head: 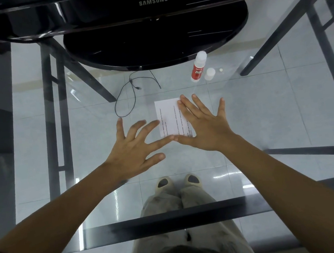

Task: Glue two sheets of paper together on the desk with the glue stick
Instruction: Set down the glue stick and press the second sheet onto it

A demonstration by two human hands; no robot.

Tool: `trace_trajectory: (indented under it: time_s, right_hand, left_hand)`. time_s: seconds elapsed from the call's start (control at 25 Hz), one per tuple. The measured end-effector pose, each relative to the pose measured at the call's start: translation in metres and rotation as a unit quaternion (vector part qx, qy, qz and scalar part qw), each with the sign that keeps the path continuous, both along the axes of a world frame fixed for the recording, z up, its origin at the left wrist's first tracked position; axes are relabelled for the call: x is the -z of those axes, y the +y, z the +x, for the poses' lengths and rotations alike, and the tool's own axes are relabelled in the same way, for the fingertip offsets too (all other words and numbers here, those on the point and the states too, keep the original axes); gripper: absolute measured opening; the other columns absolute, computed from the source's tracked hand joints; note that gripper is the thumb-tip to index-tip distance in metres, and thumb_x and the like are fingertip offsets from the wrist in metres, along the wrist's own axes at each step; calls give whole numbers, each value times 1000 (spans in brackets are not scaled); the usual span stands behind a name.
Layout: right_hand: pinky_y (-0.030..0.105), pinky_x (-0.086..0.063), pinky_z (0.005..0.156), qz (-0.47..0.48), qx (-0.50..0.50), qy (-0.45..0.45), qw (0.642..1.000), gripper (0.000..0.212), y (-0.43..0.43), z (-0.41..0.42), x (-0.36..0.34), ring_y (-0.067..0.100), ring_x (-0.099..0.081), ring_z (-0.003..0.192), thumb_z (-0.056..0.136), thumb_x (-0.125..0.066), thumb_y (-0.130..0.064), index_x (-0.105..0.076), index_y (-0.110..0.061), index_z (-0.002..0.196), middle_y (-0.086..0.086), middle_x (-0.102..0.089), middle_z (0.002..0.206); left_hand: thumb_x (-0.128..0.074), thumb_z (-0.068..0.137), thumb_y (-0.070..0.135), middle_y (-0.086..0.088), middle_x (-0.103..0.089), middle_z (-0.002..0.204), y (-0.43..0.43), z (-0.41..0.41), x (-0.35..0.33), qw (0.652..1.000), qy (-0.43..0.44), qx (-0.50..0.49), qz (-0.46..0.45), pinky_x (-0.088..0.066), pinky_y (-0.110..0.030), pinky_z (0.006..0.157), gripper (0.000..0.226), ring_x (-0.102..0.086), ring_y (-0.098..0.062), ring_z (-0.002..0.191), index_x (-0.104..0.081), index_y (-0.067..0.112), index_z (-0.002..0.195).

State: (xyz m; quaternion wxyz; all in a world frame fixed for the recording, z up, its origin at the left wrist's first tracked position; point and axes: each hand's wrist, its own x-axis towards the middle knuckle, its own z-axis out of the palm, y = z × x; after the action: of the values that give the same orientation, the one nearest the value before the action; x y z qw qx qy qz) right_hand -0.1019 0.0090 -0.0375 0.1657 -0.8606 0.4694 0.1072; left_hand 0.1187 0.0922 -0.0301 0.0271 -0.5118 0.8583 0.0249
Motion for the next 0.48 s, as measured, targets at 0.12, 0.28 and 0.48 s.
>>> trace_trajectory:
  time_s: [0.12, 0.28, 0.48]
  right_hand:
    - [69, 14, 101, 4, -2, -1, 1000, 99, 0, -1, 0, 18, 17, 142, 71, -25, -82, 12, -28, 145, -9, 16, 156]
    - [69, 12, 102, 8, -7, -5, 1000, 97, 0, -1, -1, 19, 16, 142, 74, -31, -79, 11, -28, 145, -9, 15, 156]
    - [65, 11, 105, 25, 0, -22, 999, 97, 0, -2, -2, 16, 19, 142, 75, -32, -78, 12, -27, 145, -9, 17, 155]
  left_hand:
    - [-12, 91, 62, -10, -25, 152, -24, 17, 2, 999, -11, 42, 25, -4, -77, 94, 45, -22, -45, 136, -23, 54, 134]
    - [-9, 92, 60, -4, -6, 157, -60, 37, 5, 999, -9, -36, 23, -5, -78, 99, 40, -2, -39, 141, -14, 61, 132]
    - [-6, 92, 62, -2, -2, 157, -34, 11, 8, 996, 33, -75, 41, 2, -67, 105, 45, 3, -37, 142, -11, 57, 136]
